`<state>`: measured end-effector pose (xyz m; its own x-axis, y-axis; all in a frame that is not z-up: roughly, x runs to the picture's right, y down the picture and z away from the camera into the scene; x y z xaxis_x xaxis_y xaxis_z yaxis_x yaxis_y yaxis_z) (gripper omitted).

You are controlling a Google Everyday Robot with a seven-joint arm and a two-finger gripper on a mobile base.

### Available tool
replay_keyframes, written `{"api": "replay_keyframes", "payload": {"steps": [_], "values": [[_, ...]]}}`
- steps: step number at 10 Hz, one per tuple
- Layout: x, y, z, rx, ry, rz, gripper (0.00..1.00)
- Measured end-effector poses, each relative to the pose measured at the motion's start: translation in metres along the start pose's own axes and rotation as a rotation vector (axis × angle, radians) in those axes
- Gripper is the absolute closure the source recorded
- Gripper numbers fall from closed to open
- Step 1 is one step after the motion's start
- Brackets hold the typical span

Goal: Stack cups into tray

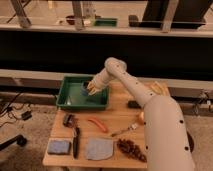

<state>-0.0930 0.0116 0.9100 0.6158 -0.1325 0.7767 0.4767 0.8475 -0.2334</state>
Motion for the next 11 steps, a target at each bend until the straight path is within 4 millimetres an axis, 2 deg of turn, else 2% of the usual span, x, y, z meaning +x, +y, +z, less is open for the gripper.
{"api": "replay_keyframes", "payload": {"steps": [3,5,11], "values": [[0.015,0.006,0.014,0.0,0.01,-0.01,1.0],[0.029,0.011,0.013,0.003,0.023,-0.01,1.0],[0.034,0.005,0.011,0.01,0.048,-0.041,1.0]]}}
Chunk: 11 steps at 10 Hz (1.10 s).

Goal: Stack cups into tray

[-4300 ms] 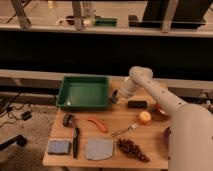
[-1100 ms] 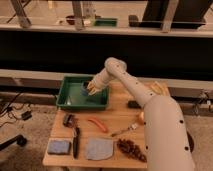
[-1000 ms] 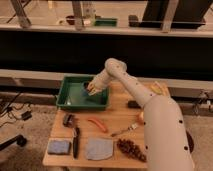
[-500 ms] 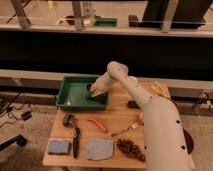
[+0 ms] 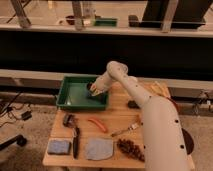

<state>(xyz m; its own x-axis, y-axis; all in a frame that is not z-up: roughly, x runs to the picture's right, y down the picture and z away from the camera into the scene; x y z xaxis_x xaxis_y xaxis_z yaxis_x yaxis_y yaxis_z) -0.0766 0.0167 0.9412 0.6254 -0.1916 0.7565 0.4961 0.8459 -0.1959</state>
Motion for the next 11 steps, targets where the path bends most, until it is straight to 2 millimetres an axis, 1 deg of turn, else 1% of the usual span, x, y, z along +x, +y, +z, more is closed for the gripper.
{"api": "replay_keyframes", "payload": {"steps": [3,5,6,7,8,11], "values": [[-0.0075,-0.006,-0.0016,0.011,-0.003,-0.014,1.0],[-0.0097,-0.0064,-0.0023,0.011,-0.002,-0.019,0.99],[-0.0093,-0.006,-0.0028,0.008,0.002,-0.019,0.96],[-0.0091,-0.0055,-0.0026,0.007,0.001,-0.018,0.96],[-0.0091,-0.0057,-0.0029,0.007,0.001,-0.017,0.92],[-0.009,-0.0063,-0.0031,0.008,0.002,-0.018,0.63]]}}
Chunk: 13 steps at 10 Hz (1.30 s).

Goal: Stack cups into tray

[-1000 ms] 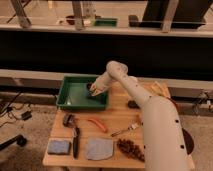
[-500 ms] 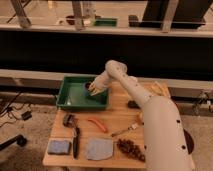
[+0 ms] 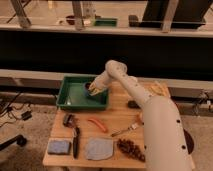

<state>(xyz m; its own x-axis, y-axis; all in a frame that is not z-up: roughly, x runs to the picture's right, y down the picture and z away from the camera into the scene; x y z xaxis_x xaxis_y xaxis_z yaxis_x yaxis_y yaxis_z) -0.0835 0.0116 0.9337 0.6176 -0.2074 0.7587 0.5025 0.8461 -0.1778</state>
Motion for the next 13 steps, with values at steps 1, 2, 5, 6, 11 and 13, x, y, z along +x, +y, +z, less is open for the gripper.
{"api": "replay_keyframes", "payload": {"steps": [1,2,5,6,11,13], "values": [[-0.0001,0.0,0.0002,0.0,0.0,0.0,0.54],[-0.0002,-0.0001,0.0002,0.0,0.0,0.0,0.42],[-0.0005,-0.0003,0.0004,0.0,0.0,-0.001,0.2],[-0.0005,-0.0004,0.0003,0.0,0.0,-0.001,0.2],[-0.0009,-0.0005,0.0007,-0.001,-0.001,-0.001,0.2],[-0.0009,-0.0005,0.0008,-0.001,-0.001,-0.001,0.2]]}}
